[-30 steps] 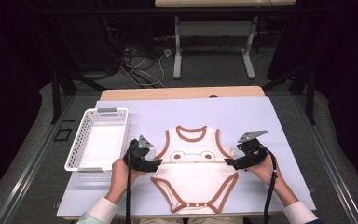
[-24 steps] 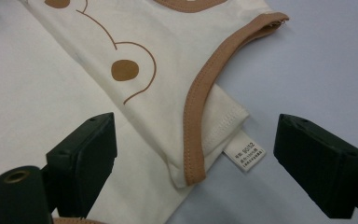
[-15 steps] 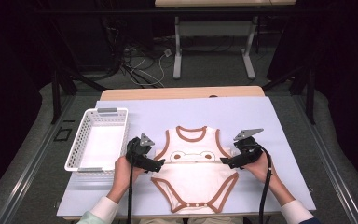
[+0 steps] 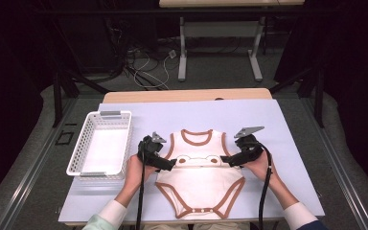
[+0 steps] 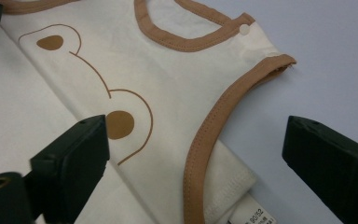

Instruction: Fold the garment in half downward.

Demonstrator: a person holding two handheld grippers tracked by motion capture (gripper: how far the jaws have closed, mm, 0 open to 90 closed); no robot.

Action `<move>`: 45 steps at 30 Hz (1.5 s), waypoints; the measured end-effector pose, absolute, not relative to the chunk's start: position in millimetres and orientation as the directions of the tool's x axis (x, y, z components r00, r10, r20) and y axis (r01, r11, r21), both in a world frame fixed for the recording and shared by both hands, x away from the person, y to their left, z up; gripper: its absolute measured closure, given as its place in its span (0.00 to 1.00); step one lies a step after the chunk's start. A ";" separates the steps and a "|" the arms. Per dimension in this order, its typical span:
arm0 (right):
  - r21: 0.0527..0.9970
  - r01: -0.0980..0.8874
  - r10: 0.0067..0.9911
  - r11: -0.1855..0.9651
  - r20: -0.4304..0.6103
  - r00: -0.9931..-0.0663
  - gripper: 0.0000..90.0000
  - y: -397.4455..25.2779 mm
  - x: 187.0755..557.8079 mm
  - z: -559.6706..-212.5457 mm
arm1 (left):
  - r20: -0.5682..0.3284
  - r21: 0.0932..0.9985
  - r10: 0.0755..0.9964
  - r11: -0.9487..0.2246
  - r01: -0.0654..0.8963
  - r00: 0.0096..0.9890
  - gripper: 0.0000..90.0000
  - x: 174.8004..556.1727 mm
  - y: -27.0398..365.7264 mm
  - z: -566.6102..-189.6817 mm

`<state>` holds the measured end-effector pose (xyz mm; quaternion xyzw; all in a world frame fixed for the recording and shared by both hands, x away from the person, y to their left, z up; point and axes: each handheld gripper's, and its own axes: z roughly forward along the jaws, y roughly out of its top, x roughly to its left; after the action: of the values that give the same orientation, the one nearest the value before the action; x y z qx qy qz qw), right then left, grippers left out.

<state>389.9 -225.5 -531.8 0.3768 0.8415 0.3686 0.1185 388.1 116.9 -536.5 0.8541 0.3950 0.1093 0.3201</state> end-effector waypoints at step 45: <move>0.671 0.632 0.793 0.387 0.108 -0.599 0.94 -210.7 414.9 -553.8 | -0.108 0.631 0.728 -0.476 0.613 0.677 0.91 420.4 102.1 -552.8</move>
<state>414.9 -210.7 -553.8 0.4322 0.8245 0.3462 0.1161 420.4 102.1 -552.8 0.8545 0.3923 0.0879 0.3289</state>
